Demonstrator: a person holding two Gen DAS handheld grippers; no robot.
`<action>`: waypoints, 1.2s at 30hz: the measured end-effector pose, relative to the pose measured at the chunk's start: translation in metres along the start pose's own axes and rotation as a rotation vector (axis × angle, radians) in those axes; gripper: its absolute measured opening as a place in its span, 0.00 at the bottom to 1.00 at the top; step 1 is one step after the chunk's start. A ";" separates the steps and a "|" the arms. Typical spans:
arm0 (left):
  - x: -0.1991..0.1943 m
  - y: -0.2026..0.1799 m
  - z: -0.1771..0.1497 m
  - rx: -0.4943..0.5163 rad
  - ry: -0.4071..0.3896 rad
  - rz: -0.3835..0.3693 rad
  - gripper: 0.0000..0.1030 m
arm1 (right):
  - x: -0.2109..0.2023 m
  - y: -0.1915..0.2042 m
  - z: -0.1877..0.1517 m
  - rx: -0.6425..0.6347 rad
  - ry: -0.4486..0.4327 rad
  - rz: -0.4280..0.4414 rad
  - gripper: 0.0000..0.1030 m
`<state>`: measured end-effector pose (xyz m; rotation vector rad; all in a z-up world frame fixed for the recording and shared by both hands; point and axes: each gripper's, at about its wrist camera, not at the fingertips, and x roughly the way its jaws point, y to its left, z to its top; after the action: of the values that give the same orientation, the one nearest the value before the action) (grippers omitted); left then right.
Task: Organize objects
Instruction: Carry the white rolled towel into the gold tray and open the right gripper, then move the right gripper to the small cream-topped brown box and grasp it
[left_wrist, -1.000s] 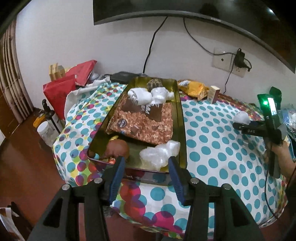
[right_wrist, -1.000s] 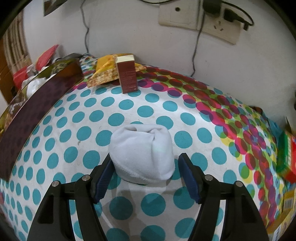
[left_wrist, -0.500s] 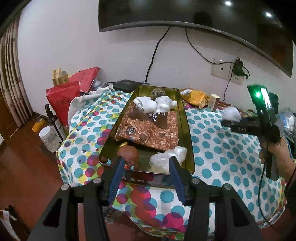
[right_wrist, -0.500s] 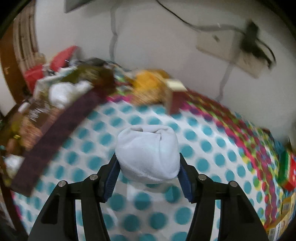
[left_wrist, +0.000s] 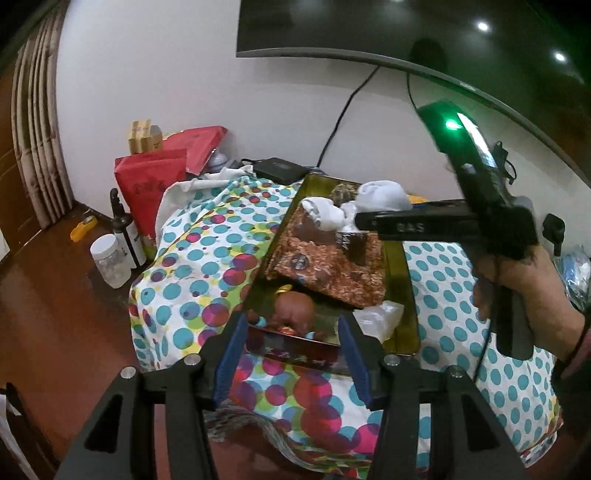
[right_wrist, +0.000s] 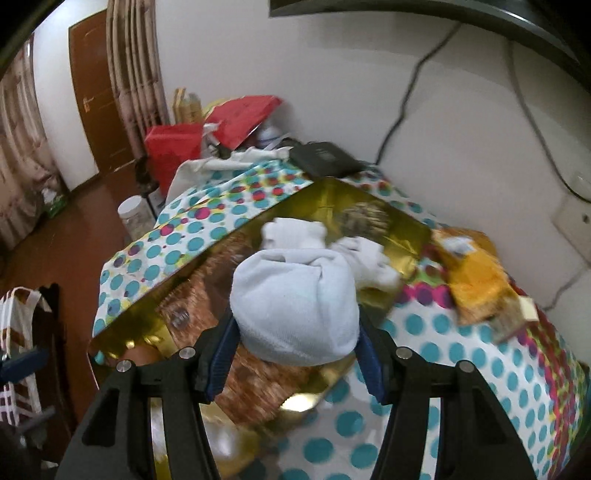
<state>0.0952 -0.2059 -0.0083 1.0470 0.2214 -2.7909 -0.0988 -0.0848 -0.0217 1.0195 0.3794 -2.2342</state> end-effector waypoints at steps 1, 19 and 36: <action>-0.001 0.002 0.000 -0.007 -0.003 -0.001 0.51 | 0.004 0.003 0.005 -0.005 0.009 0.001 0.55; 0.003 0.002 0.003 -0.002 0.008 -0.010 0.52 | 0.011 -0.006 0.008 0.020 0.013 -0.025 0.73; 0.011 -0.099 -0.002 0.188 0.070 -0.175 0.52 | -0.037 -0.174 -0.108 0.296 0.040 -0.255 0.86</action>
<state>0.0689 -0.1097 -0.0088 1.2235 0.0618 -2.9812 -0.1342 0.1153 -0.0652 1.2273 0.2080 -2.5567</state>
